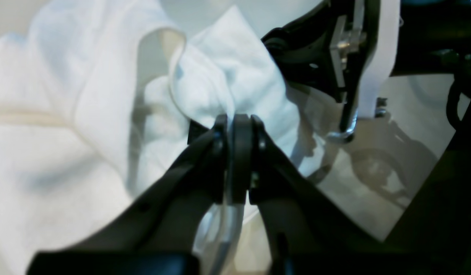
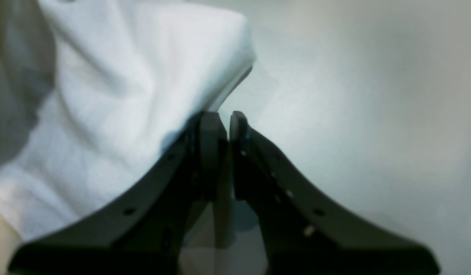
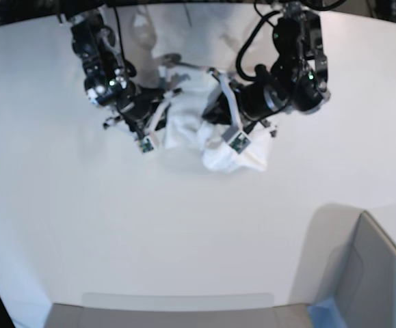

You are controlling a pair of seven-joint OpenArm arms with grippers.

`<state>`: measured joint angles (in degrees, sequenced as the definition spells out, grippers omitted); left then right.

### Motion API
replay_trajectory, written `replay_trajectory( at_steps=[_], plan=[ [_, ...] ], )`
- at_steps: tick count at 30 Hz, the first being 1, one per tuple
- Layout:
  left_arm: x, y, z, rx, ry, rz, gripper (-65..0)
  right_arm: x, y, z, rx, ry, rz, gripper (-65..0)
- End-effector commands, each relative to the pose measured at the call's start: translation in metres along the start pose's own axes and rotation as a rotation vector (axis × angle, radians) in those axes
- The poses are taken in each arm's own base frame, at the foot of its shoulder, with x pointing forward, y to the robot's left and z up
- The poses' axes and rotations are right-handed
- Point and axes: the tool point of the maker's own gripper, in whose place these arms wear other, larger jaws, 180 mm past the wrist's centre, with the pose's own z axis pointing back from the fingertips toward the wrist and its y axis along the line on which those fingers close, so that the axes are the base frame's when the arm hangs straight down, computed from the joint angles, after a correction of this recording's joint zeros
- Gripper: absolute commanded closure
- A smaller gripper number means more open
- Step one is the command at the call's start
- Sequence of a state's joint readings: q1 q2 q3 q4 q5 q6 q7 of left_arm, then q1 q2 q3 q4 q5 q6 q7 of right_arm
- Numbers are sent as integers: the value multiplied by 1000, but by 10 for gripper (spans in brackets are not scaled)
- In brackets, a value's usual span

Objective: Layout the t-shirt on the table in an organized manner, then fold the t-shirt properly
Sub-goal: 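Fold both strip ends inward toward each other over the middle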

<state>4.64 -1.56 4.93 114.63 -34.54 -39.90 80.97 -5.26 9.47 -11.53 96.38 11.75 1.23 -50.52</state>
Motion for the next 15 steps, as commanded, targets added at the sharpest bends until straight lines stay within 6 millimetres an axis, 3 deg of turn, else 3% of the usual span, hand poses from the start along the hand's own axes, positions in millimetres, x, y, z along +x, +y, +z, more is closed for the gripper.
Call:
replay_trajectory(
  at_steps=[1,3,8,11,15],
  plan=[
    [13,-7,1,-20,-45,-24,-94,-8,1,1,3,40,2,-65],
    [14,-15,-2,-41,-41,-41,-128,-8,1,1,2,40,3,-65],
    [33,-48,-11,-142,-91,14,-128,-5,1,2,2,31,5,-65],
    [33,-41,-9,-125,-98,37,-121,-2,2,3,4,24,6,-65],
    [34,-17,0,-62,-134,93,-50,4,-4,9,-11,1,13,-65]
  ],
)
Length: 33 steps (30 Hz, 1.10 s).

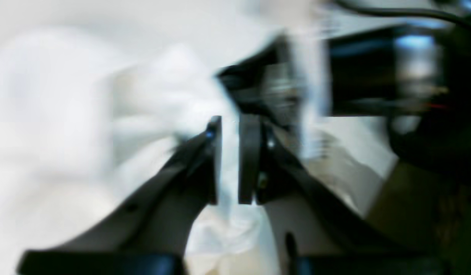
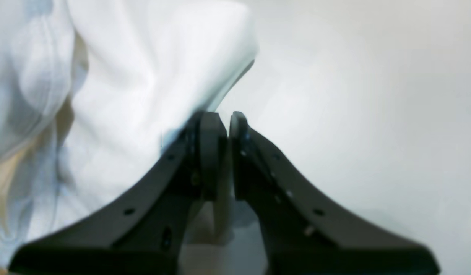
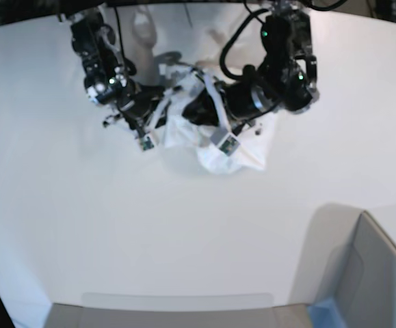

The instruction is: Layout the t-shirt on the table in an organized manner, then fold the t-shirt properly

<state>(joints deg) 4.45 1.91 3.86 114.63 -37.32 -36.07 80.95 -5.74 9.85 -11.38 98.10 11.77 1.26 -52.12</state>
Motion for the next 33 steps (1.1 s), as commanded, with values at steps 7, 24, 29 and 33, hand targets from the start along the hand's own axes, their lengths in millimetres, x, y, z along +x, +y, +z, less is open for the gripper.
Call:
replay_trajectory(
  at_steps=[7,24,29,33],
  plan=[
    [5,74,54,229,-141,158,0,37,-31,50,-92,-167,-40,-65],
    [10,61,8,188,-87,86,0,25,-83,82,-236,-197,-134,-65],
    [14,43,-4,138,-79,46,0,18,-104,94,-296,-203,-170,-65],
    [25,13,-26,50,-89,38,0,13,-113,101,-324,-198,-170,-65]
  ],
)
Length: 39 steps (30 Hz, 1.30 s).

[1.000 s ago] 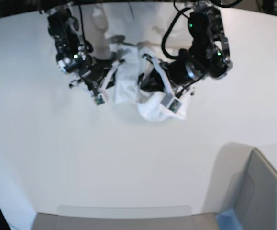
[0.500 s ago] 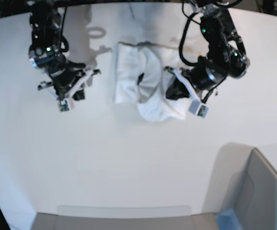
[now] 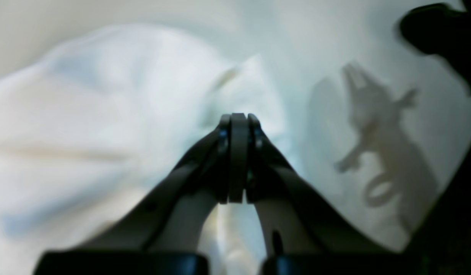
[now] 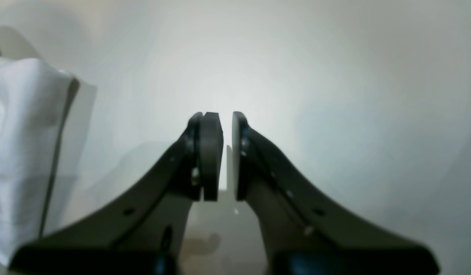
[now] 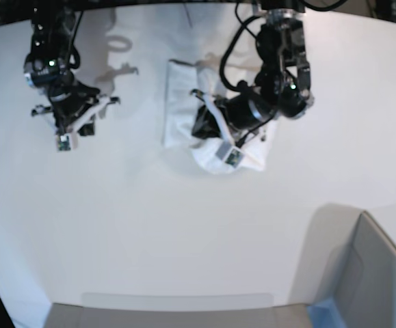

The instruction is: Layout the t-shirt on the table in an organized manner, then fold the t-shirt properly

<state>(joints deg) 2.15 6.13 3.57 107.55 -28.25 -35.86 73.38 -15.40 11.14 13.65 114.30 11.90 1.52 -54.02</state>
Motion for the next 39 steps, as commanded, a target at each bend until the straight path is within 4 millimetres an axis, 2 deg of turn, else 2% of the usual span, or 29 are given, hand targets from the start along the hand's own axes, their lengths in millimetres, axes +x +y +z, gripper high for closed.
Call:
replay_trajectory(
  at_steps=[1,3,5,7,8,9,11,15,18,20,23,26,29,32,35,39],
  plan=[
    [20,-14,-9,-50,-44,-19,0,11,-5,5,-9,-41,25,-65],
    [17,-22,-29,-102,4,-16,0,10,-7,7,-9,-40,36,-65],
    [20,-27,-35,-124,14,-30,0,12,-3,10,19,-51,13,-65],
    [34,-30,-23,-108,-32,-67,0,16,-8,15,34,-66,-20,-63],
    [51,-35,-11,-96,-93,-102,0,19,-6,17,65,-78,-46,-63],
    [64,-37,0,-81,-145,-129,0,23,1,19,118,-94,-68,-62],
    [69,-34,14,-52,-207,-126,0,32,19,27,239,-120,-63,-62],
    [52,-3,37,48,-244,-65,0,60,54,46,495,-202,-90,-58],
    [26,17,46,101,-182,-59,0,86,69,59,614,-281,-107,-8],
    [4,24,50,118,-125,-62,0,98,85,65,689,-311,-82,0],
    [-23,26,54,125,-78,-43,0,99,119,66,778,-303,16,0],
    [-32,26,58,129,-99,-32,0,94,152,67,849,-289,89,0],
    [-42,29,60,142,-77,-13,0,94,181,60,887,-279,136,0],
    [-46,42,65,194,-62,40,0,94,205,41,899,-242,170,0],
    [-60,51,64,227,-25,100,0,91,226,20,913,-187,218,0],
    [-87,60,53,231,47,169,0,83,234,-32,856,-96,181,0]
  ],
)
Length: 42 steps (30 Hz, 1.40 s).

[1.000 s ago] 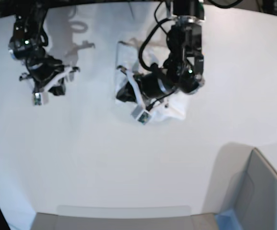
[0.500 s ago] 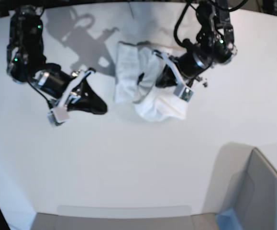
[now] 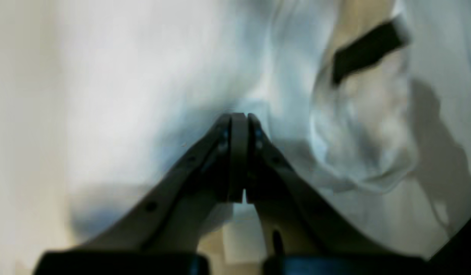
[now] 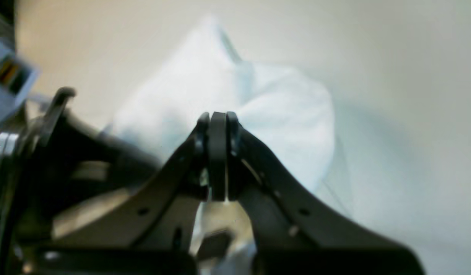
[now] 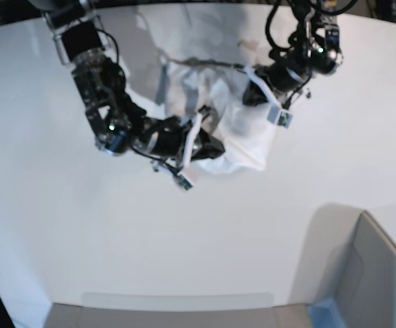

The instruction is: Layout the t-shirt on the table in an organized manner, then fold the t-shirt properly

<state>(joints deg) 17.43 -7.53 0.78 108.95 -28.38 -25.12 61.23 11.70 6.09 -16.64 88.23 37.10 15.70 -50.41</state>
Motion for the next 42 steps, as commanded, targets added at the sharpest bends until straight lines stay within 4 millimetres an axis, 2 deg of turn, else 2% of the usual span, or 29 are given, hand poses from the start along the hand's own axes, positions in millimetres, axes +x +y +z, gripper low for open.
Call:
replay_trajectory(
  at_steps=[1,3,6,9,11,14,17,19,21,23,27,31,34,36,38,42],
  plan=[
    [6,-1,0,-9,-29,4,0,12,-8,-3,-12,-42,1,0],
    [-6,3,-6,-10,6,26,0,-5,-31,-14,-62,12,-43,0],
    [-16,6,-12,-10,35,48,0,-39,-53,-23,-98,96,-132,0],
    [-18,7,-13,-10,37,51,0,-46,-59,-23,-112,84,-153,0],
    [-18,7,-12,-10,40,52,0,-28,-54,-15,-108,41,-107,0],
    [-11,5,-10,-11,21,45,0,21,-18,10,-50,-114,-3,0],
    [17,-2,2,-12,-57,-3,0,57,18,47,7,-261,68,0],
    [38,-10,15,-13,-123,-47,0,59,29,69,15,-308,75,0],
    [54,-15,25,-12,-178,-76,0,44,30,81,-3,-291,48,0],
    [80,-14,26,-9,-235,-108,0,16,23,89,-42,-233,-12,0],
    [120,-13,28,-4,-308,-149,0,-40,15,100,-100,-157,-157,0],
    [153,-7,25,5,-356,-170,0,-84,26,109,-111,-82,-239,0],
    [157,4,7,1,-321,-146,0,-105,37,109,-100,-43,-285,0],
    [153,-4,-7,-28,-280,-163,0,-112,40,110,-97,-29,-301,0],
    [146,-10,-21,-53,-238,-178,0,-113,41,110,-97,-27,-305,0],
    [127,-1,-53,-67,-154,-150,0,-115,34,106,-103,-18,-311,0]
  ],
)
